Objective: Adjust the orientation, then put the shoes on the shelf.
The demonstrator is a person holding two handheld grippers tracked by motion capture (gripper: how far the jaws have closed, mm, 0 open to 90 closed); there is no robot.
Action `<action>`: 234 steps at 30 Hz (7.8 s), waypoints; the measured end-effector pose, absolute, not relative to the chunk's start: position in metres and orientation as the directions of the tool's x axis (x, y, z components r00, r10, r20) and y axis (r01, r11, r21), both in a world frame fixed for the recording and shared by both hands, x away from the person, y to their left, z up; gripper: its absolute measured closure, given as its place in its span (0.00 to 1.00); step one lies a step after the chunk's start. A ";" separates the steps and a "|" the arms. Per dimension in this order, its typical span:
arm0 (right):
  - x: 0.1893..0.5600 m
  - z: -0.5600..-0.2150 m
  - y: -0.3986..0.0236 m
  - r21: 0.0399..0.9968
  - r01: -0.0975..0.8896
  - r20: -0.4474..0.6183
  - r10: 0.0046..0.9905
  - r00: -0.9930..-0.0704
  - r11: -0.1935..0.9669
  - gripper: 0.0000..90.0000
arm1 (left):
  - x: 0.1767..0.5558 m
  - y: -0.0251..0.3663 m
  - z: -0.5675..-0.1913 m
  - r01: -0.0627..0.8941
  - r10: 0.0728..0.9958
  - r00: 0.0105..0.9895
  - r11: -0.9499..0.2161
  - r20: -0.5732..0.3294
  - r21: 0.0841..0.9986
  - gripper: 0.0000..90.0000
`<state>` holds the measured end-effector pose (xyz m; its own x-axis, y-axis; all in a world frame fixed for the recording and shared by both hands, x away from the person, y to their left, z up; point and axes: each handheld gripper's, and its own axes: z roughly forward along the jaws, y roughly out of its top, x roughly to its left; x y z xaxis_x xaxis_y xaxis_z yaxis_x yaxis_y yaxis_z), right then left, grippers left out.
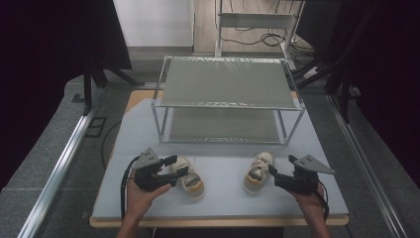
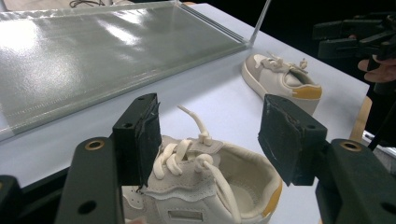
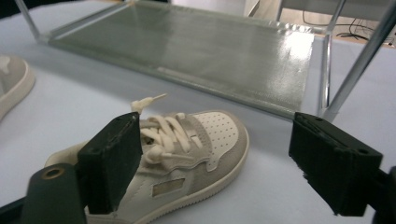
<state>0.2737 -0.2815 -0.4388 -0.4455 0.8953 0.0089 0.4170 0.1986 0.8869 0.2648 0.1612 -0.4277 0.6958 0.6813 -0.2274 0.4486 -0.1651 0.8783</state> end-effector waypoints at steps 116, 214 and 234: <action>0.264 -0.459 -0.159 0.791 0.270 -0.170 0.621 -0.765 0.549 1.00 | 0.266 0.179 -0.423 0.466 0.696 0.671 -0.126 -0.257 0.876 0.41; 0.256 -0.477 -0.175 0.711 0.303 -0.196 0.594 -0.780 0.634 0.87 | 0.269 0.138 -0.452 0.481 0.660 0.727 -0.297 -0.187 0.825 0.39; 0.253 -0.482 -0.169 0.698 0.264 -0.241 0.565 -0.789 0.666 0.80 | 0.269 0.136 -0.453 0.475 0.657 0.732 -0.301 -0.182 0.827 0.36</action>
<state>0.2530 -0.1687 -0.4822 -0.7888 0.5653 -0.2415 0.2636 0.6659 0.6979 0.2690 0.1359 -0.4534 0.7318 0.6569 -0.1815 0.4751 -0.3008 0.8269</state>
